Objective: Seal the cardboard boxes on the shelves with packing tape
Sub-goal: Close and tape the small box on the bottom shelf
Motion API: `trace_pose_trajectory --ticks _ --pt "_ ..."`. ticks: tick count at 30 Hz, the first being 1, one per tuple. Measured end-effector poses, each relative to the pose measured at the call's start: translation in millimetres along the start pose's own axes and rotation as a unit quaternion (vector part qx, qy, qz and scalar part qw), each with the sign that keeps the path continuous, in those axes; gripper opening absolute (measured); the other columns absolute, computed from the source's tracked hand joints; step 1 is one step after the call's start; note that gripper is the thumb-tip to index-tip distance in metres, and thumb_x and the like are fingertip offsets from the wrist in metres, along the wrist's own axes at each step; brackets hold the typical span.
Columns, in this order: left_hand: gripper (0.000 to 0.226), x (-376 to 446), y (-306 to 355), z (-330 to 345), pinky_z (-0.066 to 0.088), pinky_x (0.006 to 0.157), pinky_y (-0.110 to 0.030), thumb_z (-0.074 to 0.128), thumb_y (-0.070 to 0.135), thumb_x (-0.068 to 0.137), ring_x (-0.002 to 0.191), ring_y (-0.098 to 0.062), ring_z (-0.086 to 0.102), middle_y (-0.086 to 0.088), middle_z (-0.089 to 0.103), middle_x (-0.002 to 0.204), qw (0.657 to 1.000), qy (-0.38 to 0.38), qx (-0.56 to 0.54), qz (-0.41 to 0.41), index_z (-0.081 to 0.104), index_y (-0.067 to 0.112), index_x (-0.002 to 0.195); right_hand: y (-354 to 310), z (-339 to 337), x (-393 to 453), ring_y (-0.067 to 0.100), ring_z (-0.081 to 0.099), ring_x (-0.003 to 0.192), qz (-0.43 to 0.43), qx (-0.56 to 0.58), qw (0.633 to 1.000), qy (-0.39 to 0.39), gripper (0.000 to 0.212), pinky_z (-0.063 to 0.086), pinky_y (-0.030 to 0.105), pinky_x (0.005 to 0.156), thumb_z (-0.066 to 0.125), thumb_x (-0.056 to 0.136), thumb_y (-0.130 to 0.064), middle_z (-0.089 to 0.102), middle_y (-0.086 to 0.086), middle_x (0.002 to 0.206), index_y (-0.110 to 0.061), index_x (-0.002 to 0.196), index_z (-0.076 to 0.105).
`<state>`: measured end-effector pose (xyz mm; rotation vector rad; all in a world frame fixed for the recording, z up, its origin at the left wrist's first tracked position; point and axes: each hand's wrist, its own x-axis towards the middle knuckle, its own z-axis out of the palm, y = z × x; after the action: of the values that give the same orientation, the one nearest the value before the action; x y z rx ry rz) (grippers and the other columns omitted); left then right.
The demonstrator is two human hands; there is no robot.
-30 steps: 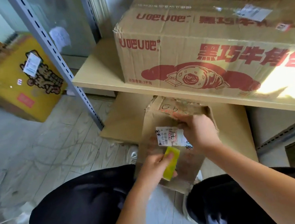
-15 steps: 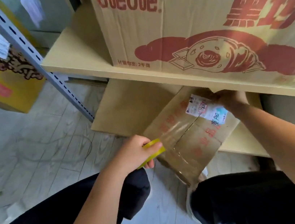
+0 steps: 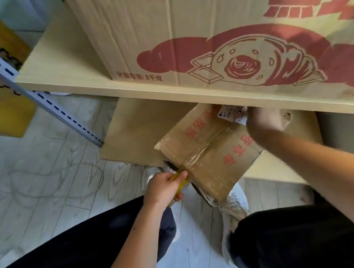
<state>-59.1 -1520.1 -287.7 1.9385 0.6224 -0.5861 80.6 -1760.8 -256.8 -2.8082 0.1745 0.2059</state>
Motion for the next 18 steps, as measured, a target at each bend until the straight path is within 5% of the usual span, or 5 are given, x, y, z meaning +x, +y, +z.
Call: trace_pose_trajectory --ticks 3,5,10,14,18 --pt "0.051 3 4 8 0.049 0.054 -0.028 0.067 0.058 0.084 0.048 -0.019 0.063 -0.002 0.065 0.049 0.999 0.031 -0.037 0.002 0.06 0.016 0.057 -31 25 -79 0.036 0.005 0.151 -0.143 -0.134 0.977 -0.085 0.097 0.003 0.05 0.119 0.041 0.088 -0.071 0.005 0.007 0.163 -0.01 0.156 0.006" --pt "0.059 4 -1 11 0.051 0.057 -0.031 0.068 0.068 0.074 0.053 -0.022 0.066 -0.001 0.066 0.051 0.998 0.051 -0.037 0.026 0.06 0.012 0.056 -35 49 -129 0.046 0.015 0.147 -0.173 -0.166 0.963 -0.123 0.114 0.014 0.066 0.112 0.059 0.075 -0.073 0.014 0.017 0.162 -0.001 0.154 0.018" --pt "0.036 -38 7 7 0.037 0.049 -0.011 0.062 0.031 0.096 0.044 0.004 0.051 0.012 0.058 0.045 0.998 -0.026 -0.046 0.03 0.063 0.015 0.064 -21 45 -130 0.049 0.066 0.102 -0.2 -0.175 0.962 -0.062 0.076 0.055 0.058 0.084 0.086 0.04 -0.006 0.068 0.029 0.111 0.012 0.111 0.067" --pt "0.022 -83 33 -17 0.036 0.054 -0.02 0.062 0.028 0.096 0.062 -0.006 0.048 0.004 0.055 0.069 0.996 -0.034 -0.053 0.066 0.062 0.017 0.077 -44 -13 -141 0.036 0.056 0.123 -0.233 -0.126 0.964 -0.036 0.044 0.039 0.04 0.108 0.065 0.075 -0.006 0.063 0.018 0.122 0.0 0.119 0.062" --pt "0.024 -121 76 -49 0.048 0.059 -0.028 0.072 0.034 0.086 0.06 -0.006 0.059 0.0 0.062 0.066 0.973 0.001 -0.169 0.157 0.061 0.015 0.078 -63 -83 -146 0.032 0.066 0.09 -0.149 0.055 0.987 0.009 0.024 0.049 0.033 0.071 0.06 0.076 -0.004 0.071 0.009 0.093 -0.013 0.096 0.07"
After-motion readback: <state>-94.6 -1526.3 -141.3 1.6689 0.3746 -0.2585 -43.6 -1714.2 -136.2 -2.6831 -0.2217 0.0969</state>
